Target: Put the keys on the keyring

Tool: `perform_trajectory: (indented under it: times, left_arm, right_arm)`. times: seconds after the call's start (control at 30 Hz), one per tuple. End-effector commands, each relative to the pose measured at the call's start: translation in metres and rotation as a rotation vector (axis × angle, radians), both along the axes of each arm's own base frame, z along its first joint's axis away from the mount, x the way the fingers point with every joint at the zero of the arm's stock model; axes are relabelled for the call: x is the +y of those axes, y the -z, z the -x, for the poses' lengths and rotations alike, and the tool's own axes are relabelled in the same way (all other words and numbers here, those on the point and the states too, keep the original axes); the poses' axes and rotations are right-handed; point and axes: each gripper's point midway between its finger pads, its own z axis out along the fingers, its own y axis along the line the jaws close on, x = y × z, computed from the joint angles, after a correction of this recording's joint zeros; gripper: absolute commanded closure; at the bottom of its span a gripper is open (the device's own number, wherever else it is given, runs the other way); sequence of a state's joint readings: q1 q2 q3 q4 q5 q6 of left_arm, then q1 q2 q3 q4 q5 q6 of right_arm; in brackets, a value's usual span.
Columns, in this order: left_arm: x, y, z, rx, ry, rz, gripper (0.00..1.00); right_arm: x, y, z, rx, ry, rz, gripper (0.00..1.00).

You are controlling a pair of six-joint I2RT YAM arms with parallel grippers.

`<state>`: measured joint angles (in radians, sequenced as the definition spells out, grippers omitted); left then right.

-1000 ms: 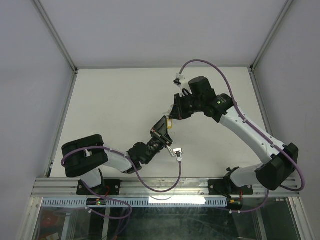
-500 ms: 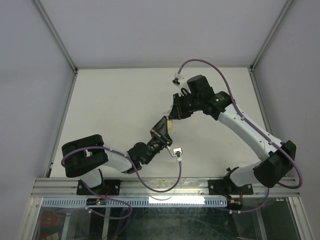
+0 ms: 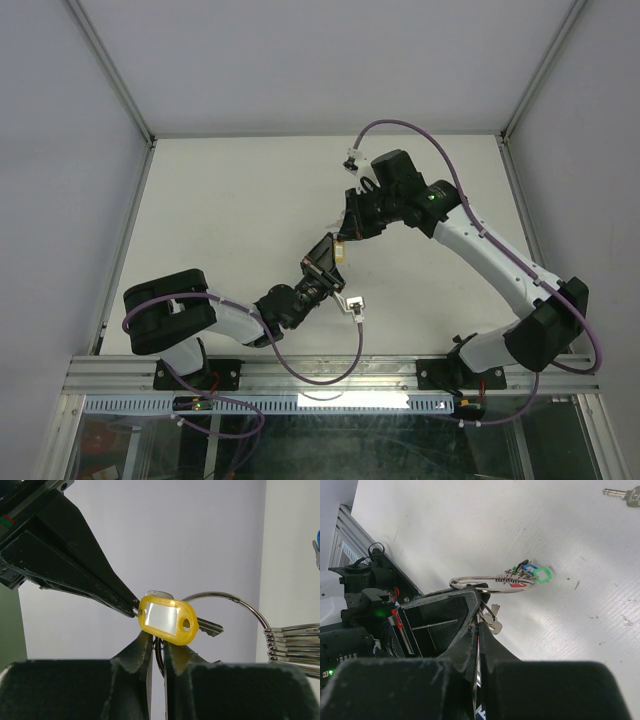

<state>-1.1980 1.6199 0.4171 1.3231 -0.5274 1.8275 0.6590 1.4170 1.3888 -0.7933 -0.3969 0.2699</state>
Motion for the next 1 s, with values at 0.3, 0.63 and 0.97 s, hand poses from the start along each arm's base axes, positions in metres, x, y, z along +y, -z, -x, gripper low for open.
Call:
perform_trajectory:
  times: [0.3, 0.63, 0.97]
  left_arm:
    - [0.004, -0.032, 0.004, -0.062, 0.0, 0.09, 1.0]
    - [0.004, -0.033, 0.004, -0.065, 0.001, 0.095, 1.0]
    - [0.004, -0.033, 0.004, -0.066, 0.0, 0.093, 1.0]
  right_arm:
    - [0.01, -0.016, -0.006, -0.004, 0.035, -0.013, 1.0]
    - [0.017, -0.014, -0.005, 0.015, 0.017, -0.01, 1.0]
    - [0.02, -0.007, -0.002, 0.036, -0.005, 0.038, 1.0]
